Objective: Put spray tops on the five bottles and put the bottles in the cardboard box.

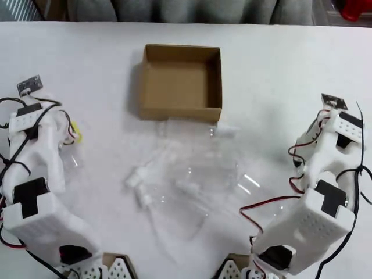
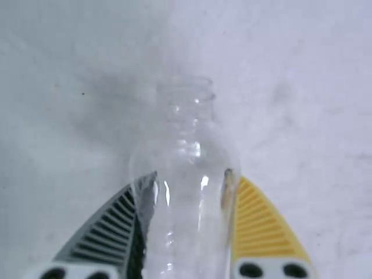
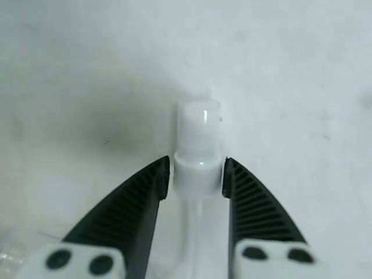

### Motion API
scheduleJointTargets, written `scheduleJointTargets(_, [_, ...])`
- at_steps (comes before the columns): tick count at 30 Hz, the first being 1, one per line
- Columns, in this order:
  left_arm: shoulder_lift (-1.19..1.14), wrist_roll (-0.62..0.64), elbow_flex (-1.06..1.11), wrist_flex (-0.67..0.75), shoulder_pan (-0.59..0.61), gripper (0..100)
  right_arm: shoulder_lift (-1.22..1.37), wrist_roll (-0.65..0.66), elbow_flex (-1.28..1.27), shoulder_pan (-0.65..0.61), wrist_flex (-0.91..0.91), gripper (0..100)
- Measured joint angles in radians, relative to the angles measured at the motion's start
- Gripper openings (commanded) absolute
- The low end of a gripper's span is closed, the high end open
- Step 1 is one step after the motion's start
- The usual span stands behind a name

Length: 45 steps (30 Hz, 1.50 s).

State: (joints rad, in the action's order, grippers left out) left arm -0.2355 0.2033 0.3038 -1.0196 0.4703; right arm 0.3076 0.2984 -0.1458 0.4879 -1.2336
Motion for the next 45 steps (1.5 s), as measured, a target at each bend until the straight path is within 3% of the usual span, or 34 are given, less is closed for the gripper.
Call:
scheduleJointTargets(5, [0.0, 0.0, 0.0, 0.0, 0.0, 2, 0.0, 0.0, -0.012, 0.0, 0.048, 10.8])
scheduleJointTargets(9, [0.0, 0.0, 0.0, 0.0, 0.0, 2, 0.038, 0.0, 0.005, -0.006, 0.051, 0.7])
scheduleJointTargets(13, [0.0, 0.0, 0.0, 0.0, 0.0, 2, 0.1, 0.048, 0.095, -0.006, 0.021, 1.3])
scheduleJointTargets(21, [0.0, 0.0, 0.0, 0.0, 0.0, 2, 0.106, 0.068, 0.377, -0.017, -0.361, 1.6])
scheduleJointTargets(24, [0.0, 0.0, 0.0, 0.0, 0.0, 2, 0.046, 0.032, 0.402, -0.061, -0.456, 1.6])
scheduleJointTargets(33, [0.0, 0.0, 0.0, -0.003, 0.0, 2, -0.35, -0.097, 0.226, -0.201, -0.46, 1.6])
scheduleJointTargets(37, [0.011, 0.002, 0.0, -0.08, 0.0, 2, -0.493, -0.141, 0.183, -0.285, -0.459, 1.6])
scheduleJointTargets(45, [0.333, 0.0, 0.0, -0.173, 0.0, 2, -0.617, -0.189, 0.183, -0.457, -0.356, 1.8])
